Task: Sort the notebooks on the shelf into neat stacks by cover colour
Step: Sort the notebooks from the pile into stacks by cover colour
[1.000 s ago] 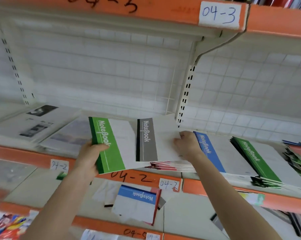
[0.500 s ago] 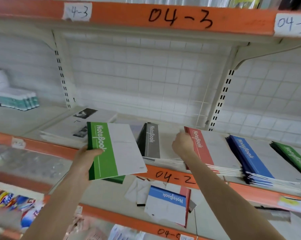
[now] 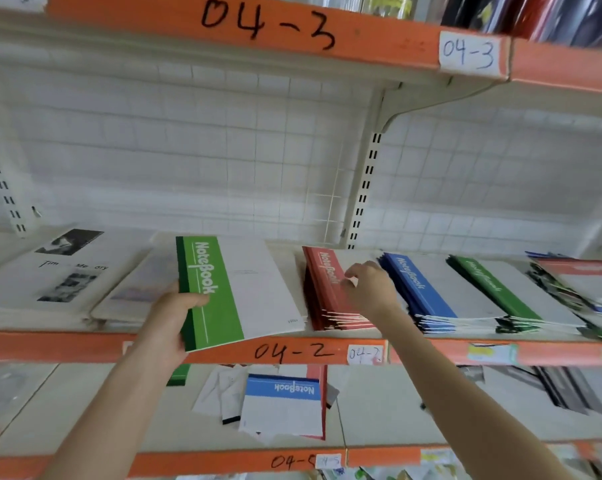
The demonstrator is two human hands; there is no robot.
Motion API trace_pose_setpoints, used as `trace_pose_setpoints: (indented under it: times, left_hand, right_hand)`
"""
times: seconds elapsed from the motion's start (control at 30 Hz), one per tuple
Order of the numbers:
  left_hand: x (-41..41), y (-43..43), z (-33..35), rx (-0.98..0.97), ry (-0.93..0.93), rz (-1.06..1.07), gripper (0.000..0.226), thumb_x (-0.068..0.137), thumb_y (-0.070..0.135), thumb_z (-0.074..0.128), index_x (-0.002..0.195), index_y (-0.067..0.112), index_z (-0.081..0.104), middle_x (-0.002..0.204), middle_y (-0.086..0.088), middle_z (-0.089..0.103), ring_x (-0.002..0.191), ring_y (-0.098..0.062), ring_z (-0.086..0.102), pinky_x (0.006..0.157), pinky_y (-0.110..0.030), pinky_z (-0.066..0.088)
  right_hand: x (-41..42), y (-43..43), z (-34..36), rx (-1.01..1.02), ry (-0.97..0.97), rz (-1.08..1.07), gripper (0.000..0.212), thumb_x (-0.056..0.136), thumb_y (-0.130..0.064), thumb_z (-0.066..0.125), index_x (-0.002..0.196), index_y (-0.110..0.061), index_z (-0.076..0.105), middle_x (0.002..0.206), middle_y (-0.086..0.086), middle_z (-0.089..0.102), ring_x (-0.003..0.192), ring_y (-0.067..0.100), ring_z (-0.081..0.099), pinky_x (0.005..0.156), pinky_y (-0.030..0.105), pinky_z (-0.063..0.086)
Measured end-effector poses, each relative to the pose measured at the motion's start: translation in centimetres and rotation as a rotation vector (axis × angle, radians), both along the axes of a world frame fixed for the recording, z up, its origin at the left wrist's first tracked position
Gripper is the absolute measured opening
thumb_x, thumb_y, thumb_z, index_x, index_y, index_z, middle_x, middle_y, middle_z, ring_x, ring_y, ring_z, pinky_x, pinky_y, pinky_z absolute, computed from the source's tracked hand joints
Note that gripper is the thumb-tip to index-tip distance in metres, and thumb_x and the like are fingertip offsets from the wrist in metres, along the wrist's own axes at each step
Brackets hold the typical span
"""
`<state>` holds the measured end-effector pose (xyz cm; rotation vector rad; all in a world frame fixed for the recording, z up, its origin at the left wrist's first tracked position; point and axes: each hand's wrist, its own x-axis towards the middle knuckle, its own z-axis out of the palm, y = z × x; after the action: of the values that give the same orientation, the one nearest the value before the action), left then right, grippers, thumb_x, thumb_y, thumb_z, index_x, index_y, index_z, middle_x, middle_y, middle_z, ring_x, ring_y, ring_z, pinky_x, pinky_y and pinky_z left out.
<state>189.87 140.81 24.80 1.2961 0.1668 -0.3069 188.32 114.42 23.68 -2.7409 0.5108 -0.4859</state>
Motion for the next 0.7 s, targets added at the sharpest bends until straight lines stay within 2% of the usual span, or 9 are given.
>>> trace_pose_setpoints:
  times: [0.1, 0.2, 0.37, 0.5, 0.63, 0.7]
  left_hand:
    - [0.1, -3.1, -0.2, 0.017, -0.048, -0.085, 0.026, 0.091, -0.002, 0.047, 0.111, 0.012, 0.056, 0.090, -0.010, 0.065, 0.077, -0.025, 0.062, 0.059, -0.032, 0.045]
    - [-0.2, -6.7, -0.6, 0.047, -0.121, -0.151, 0.030, 0.089, -0.005, 0.049, 0.111, 0.016, 0.056, 0.094, -0.008, 0.066, 0.080, -0.023, 0.063, 0.059, -0.030, 0.045]
    - [-0.9, -12.9, -0.7, 0.086, -0.179, -0.197, 0.024, 0.089, -0.003, 0.052, 0.098, 0.018, 0.058, 0.090, -0.005, 0.066, 0.079, -0.020, 0.063, 0.060, -0.029, 0.045]
    - [-1.9, -18.0, -0.4, 0.062, -0.185, -0.218, 0.025, 0.089, -0.003, 0.053, 0.106, 0.014, 0.057, 0.089, -0.005, 0.065, 0.080, -0.021, 0.063, 0.060, -0.029, 0.046]
    - [-2.4, -22.5, -0.3, 0.085, -0.218, -0.221, 0.027, 0.088, -0.004, 0.054, 0.108, 0.014, 0.056, 0.087, 0.000, 0.064, 0.077, -0.017, 0.061, 0.059, -0.027, 0.043]
    - [-2.6, -24.3, -0.4, 0.103, -0.244, -0.217, 0.028, 0.087, -0.004, 0.054, 0.107, 0.015, 0.057, 0.086, 0.003, 0.063, 0.077, -0.014, 0.060, 0.059, -0.025, 0.042]
  right_hand:
    - [-2.6, -3.4, -0.2, 0.000, -0.009, -0.078, 0.028, 0.093, -0.019, 0.051, 0.117, -0.008, 0.063, 0.122, 0.009, 0.057, 0.106, 0.025, 0.057, 0.081, 0.027, 0.044]
    - [-4.7, -6.5, -0.5, 0.002, 0.006, -0.158, 0.025, 0.091, -0.013, 0.051, 0.107, -0.003, 0.066, 0.114, 0.015, 0.058, 0.100, 0.030, 0.056, 0.075, 0.028, 0.042]
    - [-7.3, -11.0, -0.5, 0.003, -0.010, -0.164, 0.027, 0.091, -0.013, 0.052, 0.113, -0.006, 0.065, 0.117, 0.016, 0.058, 0.103, 0.031, 0.057, 0.083, 0.029, 0.042]
    - [-8.8, -14.5, -0.6, -0.006, -0.015, -0.187, 0.028, 0.093, -0.017, 0.052, 0.117, -0.008, 0.062, 0.122, 0.010, 0.055, 0.099, 0.027, 0.059, 0.075, 0.026, 0.043]
    - [-10.1, -18.1, -0.8, -0.024, -0.007, -0.193, 0.030, 0.094, -0.020, 0.052, 0.121, -0.010, 0.060, 0.125, 0.009, 0.055, 0.109, 0.025, 0.055, 0.085, 0.026, 0.044]
    - [-10.5, -19.7, -1.1, -0.034, -0.006, -0.186, 0.030, 0.093, -0.019, 0.052, 0.120, -0.008, 0.060, 0.123, 0.010, 0.056, 0.111, 0.027, 0.054, 0.085, 0.027, 0.044]
